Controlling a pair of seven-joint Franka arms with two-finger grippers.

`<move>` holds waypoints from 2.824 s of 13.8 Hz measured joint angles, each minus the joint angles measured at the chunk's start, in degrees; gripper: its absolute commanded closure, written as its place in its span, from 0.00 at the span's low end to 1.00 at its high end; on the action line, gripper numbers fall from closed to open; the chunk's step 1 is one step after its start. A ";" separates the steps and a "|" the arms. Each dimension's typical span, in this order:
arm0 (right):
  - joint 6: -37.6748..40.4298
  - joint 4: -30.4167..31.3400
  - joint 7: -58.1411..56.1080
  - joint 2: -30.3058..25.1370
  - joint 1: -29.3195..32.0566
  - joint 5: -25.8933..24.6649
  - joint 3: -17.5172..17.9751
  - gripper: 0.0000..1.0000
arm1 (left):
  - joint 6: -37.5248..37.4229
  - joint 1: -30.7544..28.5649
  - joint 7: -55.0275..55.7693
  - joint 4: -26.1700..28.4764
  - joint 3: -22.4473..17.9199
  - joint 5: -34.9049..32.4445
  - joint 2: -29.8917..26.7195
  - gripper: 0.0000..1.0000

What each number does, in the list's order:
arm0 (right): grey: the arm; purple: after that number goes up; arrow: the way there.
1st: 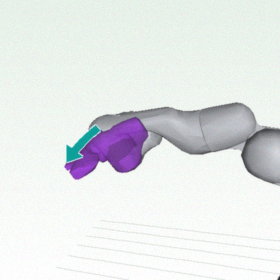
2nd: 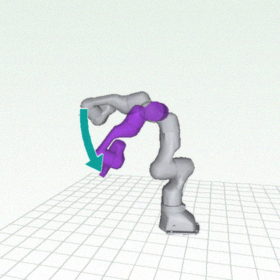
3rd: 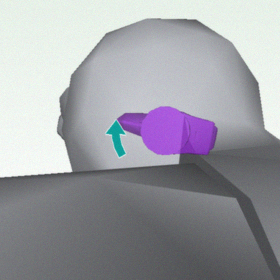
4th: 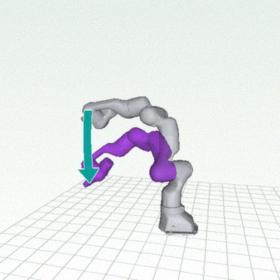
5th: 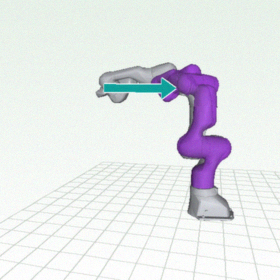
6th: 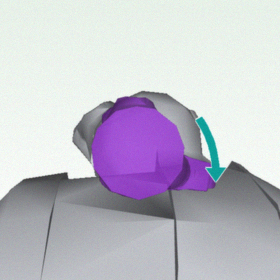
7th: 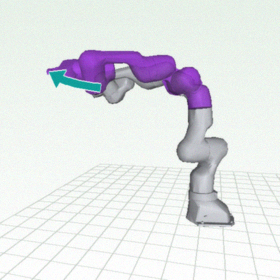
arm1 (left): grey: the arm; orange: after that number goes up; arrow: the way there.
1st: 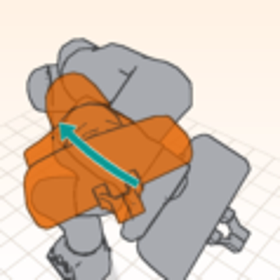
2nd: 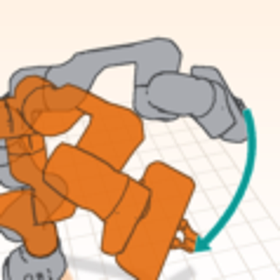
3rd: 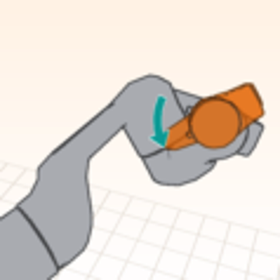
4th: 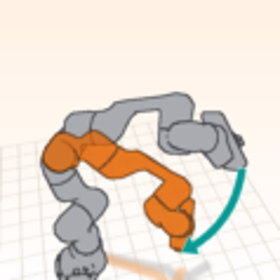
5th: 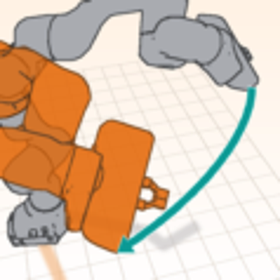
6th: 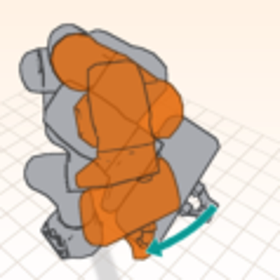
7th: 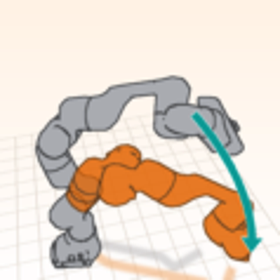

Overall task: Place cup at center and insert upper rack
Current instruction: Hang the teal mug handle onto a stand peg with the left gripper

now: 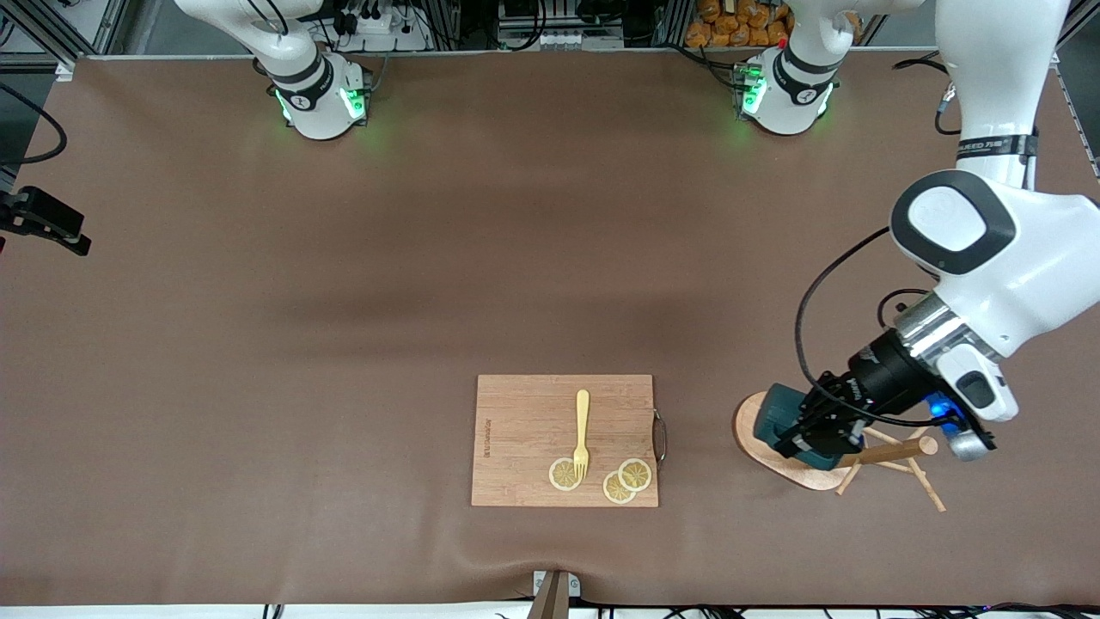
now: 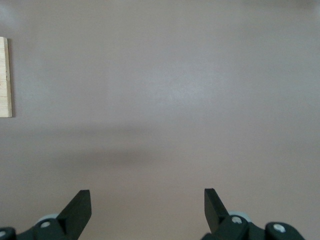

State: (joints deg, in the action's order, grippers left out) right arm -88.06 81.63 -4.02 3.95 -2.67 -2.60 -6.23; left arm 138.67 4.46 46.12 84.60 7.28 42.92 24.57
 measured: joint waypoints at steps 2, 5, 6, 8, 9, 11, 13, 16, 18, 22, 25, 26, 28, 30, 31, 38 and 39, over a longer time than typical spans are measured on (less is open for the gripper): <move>0.00 0.00 0.00 0.00 0.00 0.00 0.01 0.00 | -1.27 -1.66 -0.16 0.89 0.01 1.51 -0.07 1.00; 0.01 0.00 0.00 0.00 0.00 0.00 0.02 0.00 | -2.73 -2.80 -0.25 2.61 0.05 2.12 -0.08 1.00; 0.01 0.00 0.00 0.00 0.00 0.00 0.02 0.00 | -2.73 -2.95 -0.26 3.37 0.06 2.17 -0.06 1.00; 0.05 0.00 0.00 0.00 0.00 0.00 0.02 0.00 | -3.27 -3.64 -1.05 4.41 0.06 2.19 -0.06 1.00; 0.11 0.00 0.00 0.00 0.00 0.00 0.02 0.00 | -4.25 -4.41 -2.69 4.62 0.06 2.50 -0.07 1.00; 0.27 0.00 0.00 0.00 0.00 0.00 0.02 0.00 | -6.15 -5.88 -6.99 4.83 0.05 5.07 -0.07 1.00; 0.46 0.00 0.00 0.00 0.00 0.00 0.02 0.00 | -6.58 -6.40 -10.24 5.22 0.07 6.44 -0.07 1.00; 0.54 0.00 0.00 0.00 0.00 0.00 0.02 0.00 | -8.24 -7.18 -15.31 5.68 0.08 8.98 -0.06 1.00; 0.58 0.00 0.00 0.00 0.00 0.00 0.02 0.00 | -8.46 -7.65 -15.76 5.77 0.11 9.22 -0.05 1.00; 0.64 0.00 0.02 0.00 0.01 0.00 -0.03 0.00 | -8.63 -8.42 -15.76 5.82 0.11 9.52 0.26 1.00; 0.65 0.00 0.02 0.00 0.01 0.00 -0.04 0.00 | -8.61 -9.07 -16.02 5.81 0.08 12.52 0.73 1.00; 0.65 0.00 0.02 0.00 0.01 0.00 -0.04 0.00 | -8.61 -9.46 -16.10 5.81 0.07 12.78 0.91 1.00; 0.66 0.00 0.02 0.00 0.01 0.00 -0.04 0.00 | -8.56 -10.05 -16.12 5.81 -0.03 13.56 1.30 1.00; 0.66 0.00 0.02 0.00 0.01 0.00 -0.05 0.00 | -8.54 -11.02 -16.15 5.81 -0.11 14.53 1.62 1.00; 0.67 0.00 0.02 0.00 0.01 0.00 -0.05 0.00 | -8.54 -11.53 -16.17 5.81 -0.12 14.71 1.84 1.00; 0.76 0.00 0.03 0.00 0.01 0.00 -0.05 0.00 | -8.43 -12.84 -18.01 5.72 -0.13 18.95 2.90 1.00; 0.78 0.00 0.03 0.00 0.01 0.00 -0.05 0.00 | -8.39 -13.08 -18.02 5.69 -0.13 19.18 2.90 1.00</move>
State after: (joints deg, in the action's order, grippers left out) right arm -87.29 81.63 -3.99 3.95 -2.66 -2.60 -6.27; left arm 130.28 -8.62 28.10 90.29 7.15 62.10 27.47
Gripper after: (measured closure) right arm 0.000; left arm 0.947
